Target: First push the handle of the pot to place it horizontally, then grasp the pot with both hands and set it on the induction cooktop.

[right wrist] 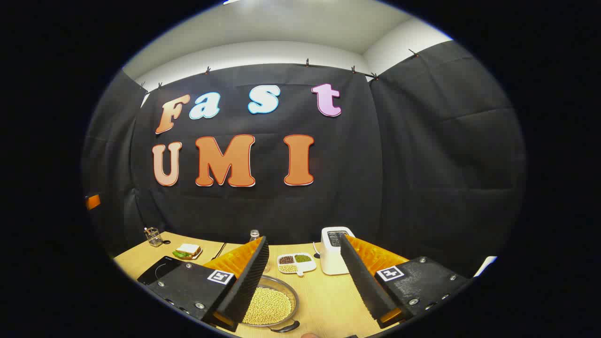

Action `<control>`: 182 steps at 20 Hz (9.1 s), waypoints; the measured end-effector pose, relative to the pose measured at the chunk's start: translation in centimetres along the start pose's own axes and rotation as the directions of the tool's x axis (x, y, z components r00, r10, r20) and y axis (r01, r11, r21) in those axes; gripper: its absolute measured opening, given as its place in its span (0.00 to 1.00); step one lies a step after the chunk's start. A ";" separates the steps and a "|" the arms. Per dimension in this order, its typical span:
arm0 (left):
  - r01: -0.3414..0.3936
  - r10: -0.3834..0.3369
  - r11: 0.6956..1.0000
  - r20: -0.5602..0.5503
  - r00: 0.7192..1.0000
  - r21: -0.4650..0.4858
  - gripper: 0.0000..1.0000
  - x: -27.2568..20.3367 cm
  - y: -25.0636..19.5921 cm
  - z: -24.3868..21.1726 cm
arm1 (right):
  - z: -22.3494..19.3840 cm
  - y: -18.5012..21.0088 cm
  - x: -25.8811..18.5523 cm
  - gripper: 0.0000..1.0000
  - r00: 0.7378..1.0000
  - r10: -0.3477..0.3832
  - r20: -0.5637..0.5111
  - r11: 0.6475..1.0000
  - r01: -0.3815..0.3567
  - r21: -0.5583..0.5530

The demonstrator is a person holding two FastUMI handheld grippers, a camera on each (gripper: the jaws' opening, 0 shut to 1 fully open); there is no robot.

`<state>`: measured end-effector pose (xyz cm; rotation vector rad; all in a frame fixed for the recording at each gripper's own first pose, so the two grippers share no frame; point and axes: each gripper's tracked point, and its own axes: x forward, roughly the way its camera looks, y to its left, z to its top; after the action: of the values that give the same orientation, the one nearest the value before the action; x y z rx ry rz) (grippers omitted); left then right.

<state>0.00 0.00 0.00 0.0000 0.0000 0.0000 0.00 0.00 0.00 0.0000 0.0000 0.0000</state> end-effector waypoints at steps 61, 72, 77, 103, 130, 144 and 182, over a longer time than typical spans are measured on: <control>0.001 -0.004 0.999 0.066 0.998 0.052 0.98 -2.8 0.1 2.3 | -23.5 9.6 -9.0 0.01 0.816 0.245 -0.524 0.961 -0.276 0.020; -0.009 0.005 0.998 0.056 0.998 0.068 0.99 -2.5 -0.1 2.1 | -29.6 9.9 -7.1 0.01 0.738 0.221 -0.638 0.965 -0.259 0.034; -0.008 0.004 0.998 0.057 0.998 0.070 0.99 -2.6 -0.2 2.6 | -31.0 9.1 -5.8 0.01 0.725 0.204 -0.658 0.975 -0.208 0.074; 0.003 -0.005 0.997 0.035 0.999 0.080 0.99 -1.3 -1.7 2.2 | -30.0 2.4 -0.1 0.00 0.779 0.102 -0.619 0.993 -0.047 0.104; 0.115 -0.110 0.988 -0.050 0.993 0.106 0.99 0.3 -9.8 -2.1 | -30.0 -1.1 8.1 0.00 0.811 0.049 -0.582 0.994 0.016 0.106; 0.306 -0.283 0.945 -0.190 0.940 0.110 0.99 1.3 -26.0 -15.3 | -26.6 -2.3 8.3 0.00 0.873 0.018 -0.487 0.996 0.025 0.082; 0.377 -0.302 0.925 -0.694 0.654 -0.048 0.67 4.7 -35.4 -37.8 | -33.0 -3.2 10.2 0.51 0.765 0.002 -0.644 0.989 0.093 0.114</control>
<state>4.66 -35.44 -37.79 0.1033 0.7674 -0.3859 10.16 -3.22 -32.96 0.1426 0.6983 -0.0494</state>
